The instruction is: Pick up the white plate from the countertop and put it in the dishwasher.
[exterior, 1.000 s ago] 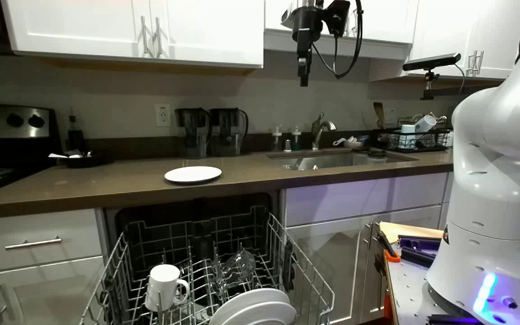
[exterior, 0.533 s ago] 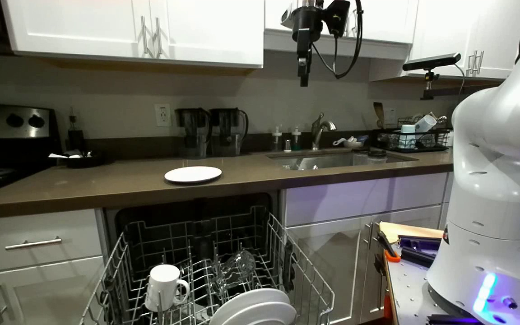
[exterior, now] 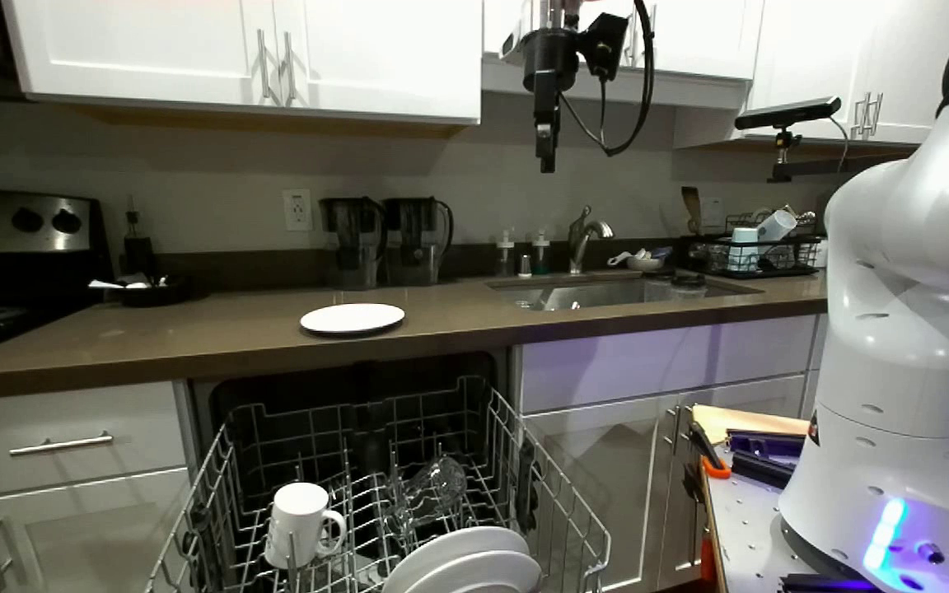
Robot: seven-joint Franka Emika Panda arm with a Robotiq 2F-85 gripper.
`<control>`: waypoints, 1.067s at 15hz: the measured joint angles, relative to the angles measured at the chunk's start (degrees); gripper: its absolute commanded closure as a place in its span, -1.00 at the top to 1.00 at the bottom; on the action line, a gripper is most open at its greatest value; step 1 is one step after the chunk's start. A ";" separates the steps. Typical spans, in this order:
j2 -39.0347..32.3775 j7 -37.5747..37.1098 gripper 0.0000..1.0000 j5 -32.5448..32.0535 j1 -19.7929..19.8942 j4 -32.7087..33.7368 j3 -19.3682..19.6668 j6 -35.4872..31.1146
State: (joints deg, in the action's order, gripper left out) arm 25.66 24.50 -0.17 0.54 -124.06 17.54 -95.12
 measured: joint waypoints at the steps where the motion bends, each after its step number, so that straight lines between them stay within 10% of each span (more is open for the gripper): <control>1: -0.32 0.00 1.00 -0.02 0.00 -0.60 -0.48 -1.09; 16: -15.48 -5.56 1.00 -4.95 -0.59 -2.05 -13.51 -25.15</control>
State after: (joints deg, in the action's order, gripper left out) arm 10.17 18.95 -5.13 -0.05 -126.11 4.03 -120.27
